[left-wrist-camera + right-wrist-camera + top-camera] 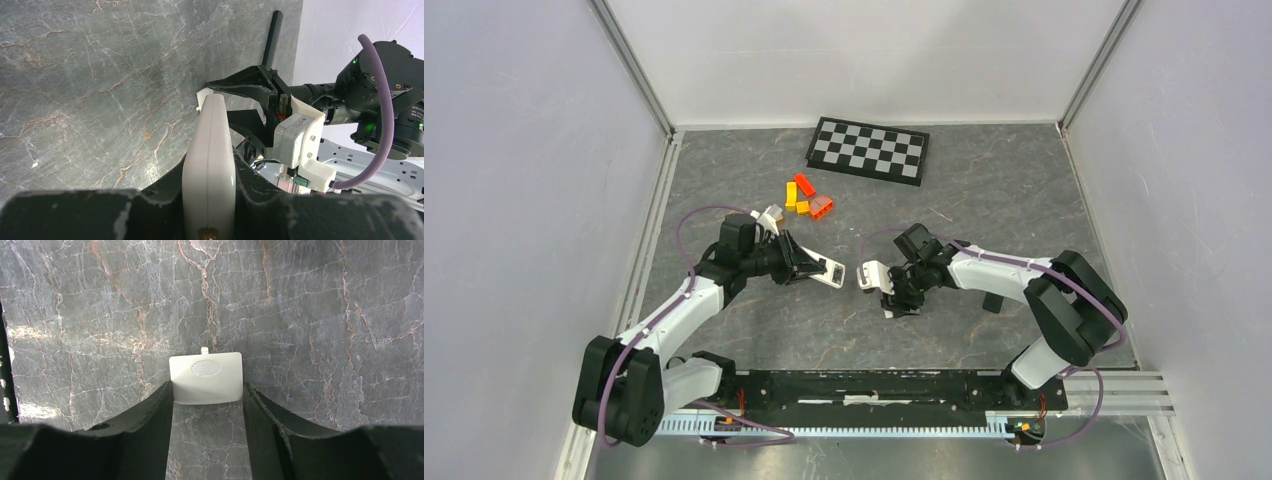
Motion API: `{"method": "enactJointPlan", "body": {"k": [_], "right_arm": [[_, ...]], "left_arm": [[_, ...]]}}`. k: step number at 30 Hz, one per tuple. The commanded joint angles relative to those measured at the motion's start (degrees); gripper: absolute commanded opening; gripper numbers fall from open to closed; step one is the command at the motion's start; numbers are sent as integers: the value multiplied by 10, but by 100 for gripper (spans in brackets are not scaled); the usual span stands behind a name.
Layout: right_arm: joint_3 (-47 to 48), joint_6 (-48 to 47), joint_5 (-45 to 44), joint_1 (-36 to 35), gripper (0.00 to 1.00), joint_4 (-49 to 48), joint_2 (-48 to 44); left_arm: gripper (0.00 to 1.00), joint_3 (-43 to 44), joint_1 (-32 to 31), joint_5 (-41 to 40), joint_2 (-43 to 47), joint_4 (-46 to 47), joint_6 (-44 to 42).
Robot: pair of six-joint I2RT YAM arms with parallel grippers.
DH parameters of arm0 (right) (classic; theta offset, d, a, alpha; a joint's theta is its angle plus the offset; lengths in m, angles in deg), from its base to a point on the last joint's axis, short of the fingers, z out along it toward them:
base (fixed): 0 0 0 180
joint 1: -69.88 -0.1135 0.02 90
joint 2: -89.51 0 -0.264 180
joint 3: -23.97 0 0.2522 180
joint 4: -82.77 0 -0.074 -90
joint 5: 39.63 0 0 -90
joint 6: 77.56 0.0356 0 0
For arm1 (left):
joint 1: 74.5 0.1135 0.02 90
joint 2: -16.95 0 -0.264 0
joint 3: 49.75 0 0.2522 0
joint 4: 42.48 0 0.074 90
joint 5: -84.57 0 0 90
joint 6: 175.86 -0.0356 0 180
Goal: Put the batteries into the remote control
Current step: Adjust the battery cover at the center of the board.
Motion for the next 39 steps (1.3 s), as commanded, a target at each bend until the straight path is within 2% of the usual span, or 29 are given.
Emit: {"method": "enactJointPlan", "body": {"k": [1, 5, 12, 17, 20, 25, 29, 32, 39], "right_arm": [[8, -17, -14, -2, 50, 25, 13], [-1, 3, -41, -2, 47, -6, 1], [-19, 53, -68, -1, 50, -53, -27], [-26, 169, -123, 8, 53, -99, -9], [-49, 259, -181, 14, 56, -154, -13], [-67, 403, -271, 23, 56, -206, -19], [-70, 474, -279, 23, 56, -219, -18], [-52, 473, -295, 23, 57, -191, -4], [-27, 434, -306, 23, 69, -144, 15]], "left_arm": [[2, 10, 4, 18, 7, 24, -21], [2, 8, 5, 18, 9, 24, -21], [2, -12, 3, 16, 13, 44, -5], [2, -20, -2, 14, 14, 57, 7], [2, -21, -4, 11, 15, 57, 9], [2, -23, -5, 9, 19, 57, 11], [2, -25, -6, 7, 21, 57, 11], [2, -27, -6, 4, 23, 57, 11], [2, -27, -6, 3, 24, 57, 9]]}}
